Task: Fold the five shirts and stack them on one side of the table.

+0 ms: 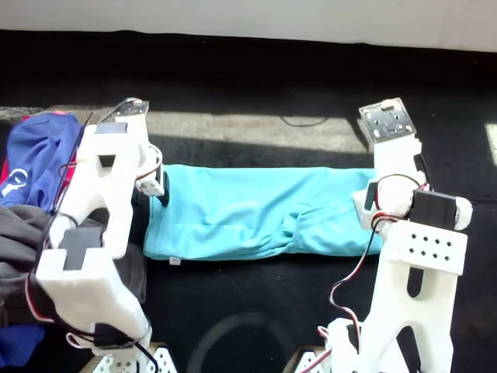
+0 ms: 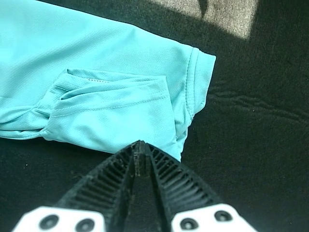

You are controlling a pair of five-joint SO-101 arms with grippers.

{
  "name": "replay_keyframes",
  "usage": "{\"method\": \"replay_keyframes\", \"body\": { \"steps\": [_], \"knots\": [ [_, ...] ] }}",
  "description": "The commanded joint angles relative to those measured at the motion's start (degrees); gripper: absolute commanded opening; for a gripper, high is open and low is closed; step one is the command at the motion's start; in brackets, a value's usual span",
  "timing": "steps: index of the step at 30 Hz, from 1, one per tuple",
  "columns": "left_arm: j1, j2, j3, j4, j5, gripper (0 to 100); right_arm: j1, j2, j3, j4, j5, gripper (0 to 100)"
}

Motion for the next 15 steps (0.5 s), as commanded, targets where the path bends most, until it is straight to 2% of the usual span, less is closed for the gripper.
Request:
{"method": "replay_keyframes", "body": {
  "steps": [1,9,10,12,15],
  "knots": [
    [1.1,4.8,-5.1,-0.6,-2.3,17,0.7,-1.5,0.1,-0.1,0.6,0.6],
    [1.4,11.0,-10.9,3.9,-3.4,17,0.7,-1.6,0.1,-0.1,0.4,0.6],
    [1.5,11.3,-11.6,4.6,-3.4,14,0.7,-1.6,0.1,-0.1,0.4,0.6],
    [1.3,11.5,-12.9,5.2,-3.4,1,1.3,-1.6,0.1,0.0,0.4,0.6],
    [-0.4,11.5,-13.8,5.5,-3.4,1,4.5,-1.5,0.2,-0.2,0.3,0.6]
  ]
}}
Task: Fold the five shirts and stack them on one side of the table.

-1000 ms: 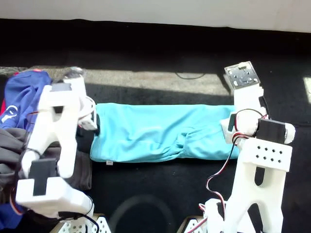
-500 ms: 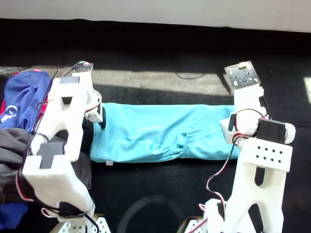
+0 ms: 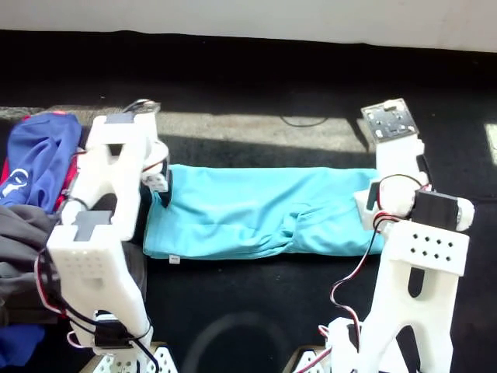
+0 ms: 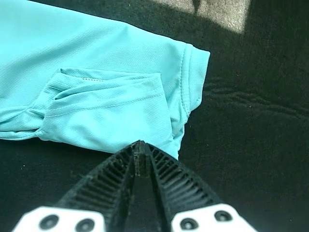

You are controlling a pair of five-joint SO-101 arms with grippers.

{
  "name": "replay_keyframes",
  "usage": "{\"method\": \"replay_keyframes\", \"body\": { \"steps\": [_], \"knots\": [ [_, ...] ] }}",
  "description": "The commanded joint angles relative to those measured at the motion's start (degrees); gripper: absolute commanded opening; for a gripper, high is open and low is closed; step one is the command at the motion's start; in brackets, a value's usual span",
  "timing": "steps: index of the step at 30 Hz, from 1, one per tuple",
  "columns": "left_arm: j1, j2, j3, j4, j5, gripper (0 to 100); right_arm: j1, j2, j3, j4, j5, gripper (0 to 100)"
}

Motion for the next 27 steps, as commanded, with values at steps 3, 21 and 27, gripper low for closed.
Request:
{"method": "replay_keyframes", "body": {
  "steps": [3,21,27],
  "knots": [
    [-4.0,-0.3,-2.1,0.0,-0.8,1,7.0,-1.5,2.9,-0.8,0.6,0.6],
    [6.9,-0.3,-22.4,24.2,-1.0,1,29.8,-1.5,38.7,-35.8,0.3,0.6],
    [19.0,-2.6,-31.7,27.3,2.0,1,39.1,-1.5,44.7,-39.1,0.3,0.6]
  ]
}}
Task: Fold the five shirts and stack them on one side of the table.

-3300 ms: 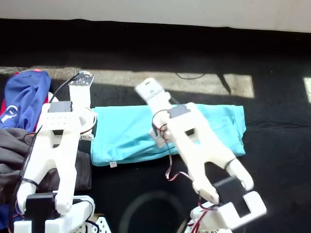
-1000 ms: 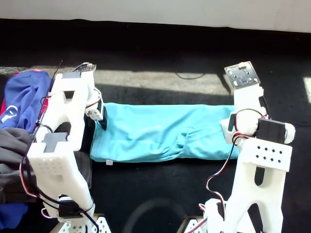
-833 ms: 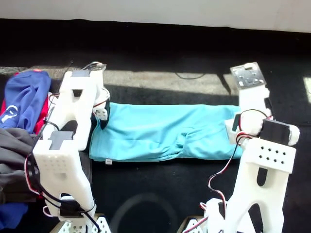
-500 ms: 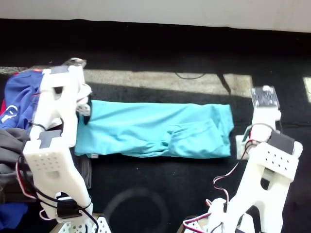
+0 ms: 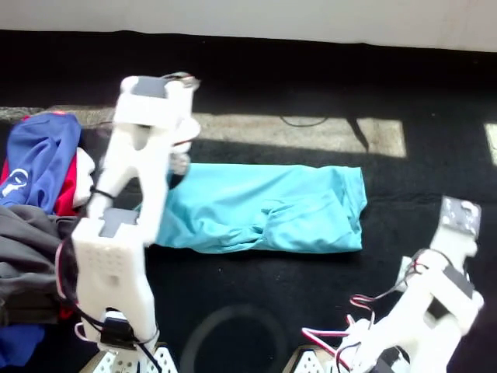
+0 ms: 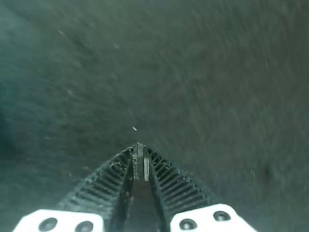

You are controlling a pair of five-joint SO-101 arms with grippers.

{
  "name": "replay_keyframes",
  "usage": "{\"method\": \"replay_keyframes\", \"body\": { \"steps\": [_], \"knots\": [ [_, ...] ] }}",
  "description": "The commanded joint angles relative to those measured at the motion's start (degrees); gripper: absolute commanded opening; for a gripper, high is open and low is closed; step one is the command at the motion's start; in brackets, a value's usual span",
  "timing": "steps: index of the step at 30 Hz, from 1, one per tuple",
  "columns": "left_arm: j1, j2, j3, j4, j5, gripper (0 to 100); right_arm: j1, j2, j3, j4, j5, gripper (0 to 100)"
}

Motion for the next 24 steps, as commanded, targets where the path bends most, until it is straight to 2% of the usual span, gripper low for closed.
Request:
{"method": "replay_keyframes", "body": {
  "steps": [1,6,10,15,24],
  "knots": [
    [8.7,-3.7,-5.3,1.3,1.3,1,5.2,-1.4,2.8,-3.1,0.3,0.6],
    [22.2,-5.8,-11.2,1.2,1.6,1,9.8,-1.5,10.9,-13.8,0.3,0.6],
    [29.5,-3.8,-16.0,1.2,1.6,1,10.6,-1.1,16.5,-21.7,0.3,0.6],
    [33.1,1.3,-22.2,-1.4,2.1,1,10.2,-1.0,19.6,-27.0,0.6,0.6],
    [37.2,8.8,-36.4,-1.3,4.4,1,10.7,-1.5,19.5,-26.7,0.3,0.6]
  ]
}}
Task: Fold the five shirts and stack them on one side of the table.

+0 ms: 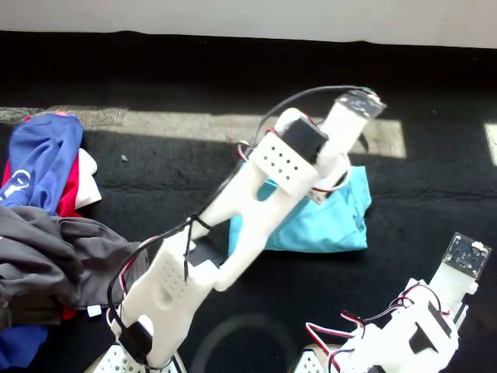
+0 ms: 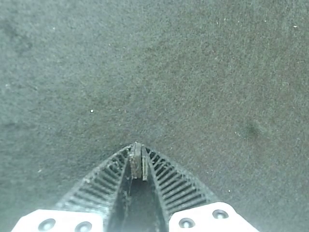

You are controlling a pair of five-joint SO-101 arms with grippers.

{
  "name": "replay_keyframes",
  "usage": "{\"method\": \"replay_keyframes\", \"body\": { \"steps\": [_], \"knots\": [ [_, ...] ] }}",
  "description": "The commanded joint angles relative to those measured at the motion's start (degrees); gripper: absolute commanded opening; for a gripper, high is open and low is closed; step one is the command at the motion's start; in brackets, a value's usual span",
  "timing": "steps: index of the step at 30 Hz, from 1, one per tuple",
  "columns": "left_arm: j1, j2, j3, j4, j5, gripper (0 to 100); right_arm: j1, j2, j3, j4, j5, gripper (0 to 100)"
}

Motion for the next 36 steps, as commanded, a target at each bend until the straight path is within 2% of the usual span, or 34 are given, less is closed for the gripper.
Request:
{"method": "replay_keyframes", "body": {
  "steps": [1,7,16,21,25,27,32,36],
  "knots": [
    [1.5,0.7,-6.8,-0.6,0.4,1,1.7,0.1,0.9,-0.4,0.3,0.6],
    [3.8,5.1,-10.2,-1.5,0.4,1,3.1,0.1,1.4,-0.7,0.3,0.6],
    [5.6,9.0,-13.5,-11.3,0.2,1,3.3,0.5,1.4,-0.7,0.4,0.6],
    [6.2,14.9,-13.9,-13.4,0.1,2,3.3,0.6,1.4,-0.7,0.5,0.6],
    [5.8,16.3,-14.0,-14.8,0.4,13,3.2,0.6,1.5,-0.7,0.5,0.6],
    [5.1,16.0,-16.2,-14.1,0.4,17,3.2,0.6,1.5,-0.7,0.5,0.6],
    [-1.4,14.0,-26.9,-8.8,0.4,15,3.2,0.6,1.5,-0.7,0.5,0.6],
    [-7.5,14.7,-30.3,1.4,0.5,0,3.2,0.6,1.5,-0.7,0.5,0.6]
  ]
}}
